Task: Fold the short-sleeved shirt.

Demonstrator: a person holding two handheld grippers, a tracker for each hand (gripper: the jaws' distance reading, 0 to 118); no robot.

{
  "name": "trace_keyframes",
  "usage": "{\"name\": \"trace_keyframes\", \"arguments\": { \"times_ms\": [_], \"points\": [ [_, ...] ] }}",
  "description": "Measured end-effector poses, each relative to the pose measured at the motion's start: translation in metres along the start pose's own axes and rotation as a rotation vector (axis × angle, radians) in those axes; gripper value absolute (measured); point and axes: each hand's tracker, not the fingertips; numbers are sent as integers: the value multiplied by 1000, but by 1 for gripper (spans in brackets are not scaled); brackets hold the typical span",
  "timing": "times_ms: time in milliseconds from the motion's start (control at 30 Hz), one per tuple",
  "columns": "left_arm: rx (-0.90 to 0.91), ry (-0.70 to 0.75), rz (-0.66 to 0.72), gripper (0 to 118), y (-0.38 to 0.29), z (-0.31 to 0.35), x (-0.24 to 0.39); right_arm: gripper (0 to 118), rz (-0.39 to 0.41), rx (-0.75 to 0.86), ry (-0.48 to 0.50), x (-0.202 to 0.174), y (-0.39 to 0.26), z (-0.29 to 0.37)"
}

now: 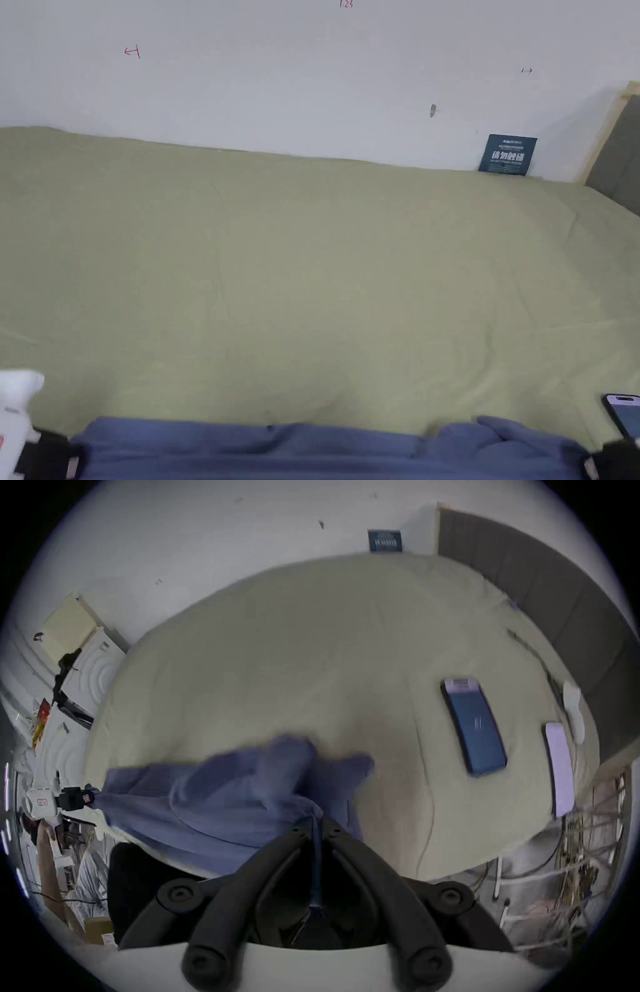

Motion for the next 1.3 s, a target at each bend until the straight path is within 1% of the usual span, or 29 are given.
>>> {"name": "trace_keyframes", "arguments": {
  "times_ms": [33,100,133,167,200,267,300,333,367,400,433,467,500,533,567,667,700,733,767,800,833,867,900,967,1000,1100,1167,1233,1300],
  "points": [
    [-24,-12,20,3,-11,-10,-4,4,-26,-23,-3,4,-11,-8],
    [-41,8,47,3,-27,-26,-8,4,-33,-51,-17,12,-26,-23],
    [-60,3,60,3,-33,-36,-13,4,-56,-56,-44,15,-31,-29],
    [-68,6,84,3,-37,-42,-15,4,-59,-58,-38,19,-34,-34],
    [-28,-15,139,3,-39,-42,-16,4,-75,-61,-35,22,-35,-39],
    [-24,-31,144,3,-36,-40,-18,4,-62,-59,-85,22,-36,-47],
    [-14,-34,151,3,-35,-38,-18,4,-53,-63,-87,29,-34,-55],
    [-13,-32,143,4,-35,-35,-16,4,-20,-84,-87,27,-33,-60],
    [-21,-28,130,8,-34,-33,-14,5,-12,-95,-96,24,-31,-63],
    [-23,-28,128,23,-33,-29,-13,14,-11,-92,-93,22,-31,-62],
    [-17,-34,133,43,-32,-23,-11,37,17,-105,-109,20,-30,-57],
    [-9,-36,139,69,-32,-15,-9,67,45,-113,-171,19,-29,-52],
    [-8,-6,154,99,-30,-6,-7,97,58,-116,-203,19,-27,-45],
    [-8,42,158,109,-28,3,-5,99,62,-114,-201,19,-25,-35],
    [8,68,143,109,-25,15,-4,96,58,-92,-191,19,-23,-24],
    [87,106,112,108,-18,45,3,96,27,-1,-121,11,-14,5],
    [109,117,97,107,-15,53,6,94,20,21,-95,1,-14,16],
    [127,124,79,102,-11,55,8,89,21,28,-62,-6,-12,22],
    [149,119,70,92,-10,59,10,78,29,22,-29,-11,-10,25],
    [169,115,60,68,-9,62,12,50,49,13,-2,-18,-8,28],
    [180,114,59,38,-9,64,14,20,72,17,14,-24,-8,28],
    [188,111,53,6,-7,59,14,1,95,27,9,-31,-7,28],
    [189,110,45,0,-5,56,14,0,119,34,8,-39,-8,26],
    [194,88,56,0,-9,50,11,0,145,51,-13,-48,-9,23],
    [183,52,52,0,-9,48,10,0,156,50,-18,-53,-10,22],
    [186,-58,35,0,-11,41,-3,0,168,43,23,-61,-11,18],
    [180,-131,69,0,-12,39,-18,0,179,39,37,-66,-12,17],
    [162,-250,93,0,-13,31,-43,0,199,39,39,-70,-13,15],
    [140,-349,96,0,-14,24,-63,0,203,29,46,-73,-14,13]
  ]
}}
